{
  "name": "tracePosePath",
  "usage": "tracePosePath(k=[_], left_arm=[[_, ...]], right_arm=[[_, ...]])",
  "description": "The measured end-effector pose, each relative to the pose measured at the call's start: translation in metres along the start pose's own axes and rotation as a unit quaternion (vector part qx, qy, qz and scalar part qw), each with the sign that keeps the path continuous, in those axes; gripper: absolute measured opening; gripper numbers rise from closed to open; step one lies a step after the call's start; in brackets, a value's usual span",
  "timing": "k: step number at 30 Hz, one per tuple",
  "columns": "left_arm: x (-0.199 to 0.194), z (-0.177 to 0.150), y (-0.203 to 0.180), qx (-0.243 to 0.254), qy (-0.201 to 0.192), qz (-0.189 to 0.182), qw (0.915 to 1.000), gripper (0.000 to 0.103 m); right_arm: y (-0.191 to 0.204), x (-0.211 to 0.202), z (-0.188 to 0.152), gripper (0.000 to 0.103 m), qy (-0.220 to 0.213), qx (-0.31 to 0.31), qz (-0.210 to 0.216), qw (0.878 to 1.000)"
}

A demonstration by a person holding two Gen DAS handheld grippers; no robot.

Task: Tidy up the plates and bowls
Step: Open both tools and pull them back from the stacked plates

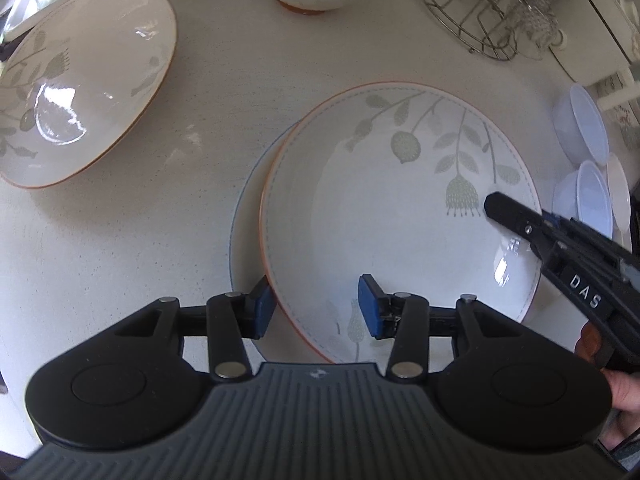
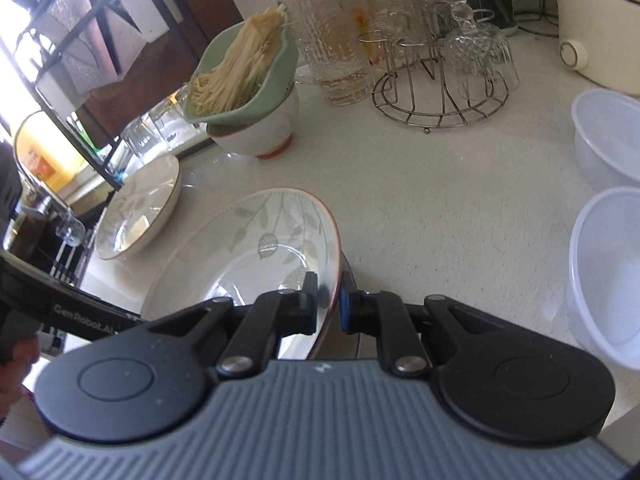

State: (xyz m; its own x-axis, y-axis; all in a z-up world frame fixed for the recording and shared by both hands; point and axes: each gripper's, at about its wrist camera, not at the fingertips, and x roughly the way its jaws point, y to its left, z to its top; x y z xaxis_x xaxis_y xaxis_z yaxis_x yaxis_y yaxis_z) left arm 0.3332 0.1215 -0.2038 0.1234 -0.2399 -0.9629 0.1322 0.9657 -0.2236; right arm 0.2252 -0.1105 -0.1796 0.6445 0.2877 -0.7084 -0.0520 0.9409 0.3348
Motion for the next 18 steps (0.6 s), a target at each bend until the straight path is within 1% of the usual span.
tracePosePath(k=[3, 5, 10, 11, 12, 14, 17, 18], left_arm=[[-0.01, -0.004, 0.006, -0.016, -0.011, 0.002, 0.9998, 0.05], [-0.018, -0.008, 0.008, -0.021, -0.027, 0.005, 0.9994, 0.056], [-0.034, -0.018, 0.007, -0.041, -0.056, 0.016, 0.9974, 0.057], [-0.037, -0.019, 0.007, -0.044, -0.062, 0.02, 0.9969, 0.057], [-0.04, -0.019, 0.007, -0.046, -0.066, 0.022, 0.9965, 0.057], [-0.047, -0.02, 0.005, -0.048, -0.078, 0.024, 0.9955, 0.057], [-0.057, -0.023, 0.0, -0.05, -0.101, 0.033, 0.9931, 0.057], [-0.061, -0.023, -0.001, -0.051, -0.109, 0.036, 0.9921, 0.057]], right_arm=[[0.0, 0.003, 0.001, 0.014, 0.004, -0.001, 0.002, 1.0], [0.0, 0.005, 0.002, 0.014, 0.008, -0.005, 0.005, 1.0], [0.001, 0.007, 0.002, 0.013, 0.018, -0.01, 0.005, 1.0], [0.0, 0.007, 0.001, 0.012, 0.017, -0.008, 0.003, 1.0], [0.001, 0.006, 0.001, 0.009, 0.016, -0.009, -0.002, 1.0], [0.002, 0.003, 0.001, 0.01, 0.011, -0.013, -0.007, 1.0], [0.004, -0.005, 0.005, 0.016, 0.0, -0.016, -0.02, 1.0], [0.003, -0.008, 0.008, 0.016, -0.006, -0.016, -0.025, 1.0]])
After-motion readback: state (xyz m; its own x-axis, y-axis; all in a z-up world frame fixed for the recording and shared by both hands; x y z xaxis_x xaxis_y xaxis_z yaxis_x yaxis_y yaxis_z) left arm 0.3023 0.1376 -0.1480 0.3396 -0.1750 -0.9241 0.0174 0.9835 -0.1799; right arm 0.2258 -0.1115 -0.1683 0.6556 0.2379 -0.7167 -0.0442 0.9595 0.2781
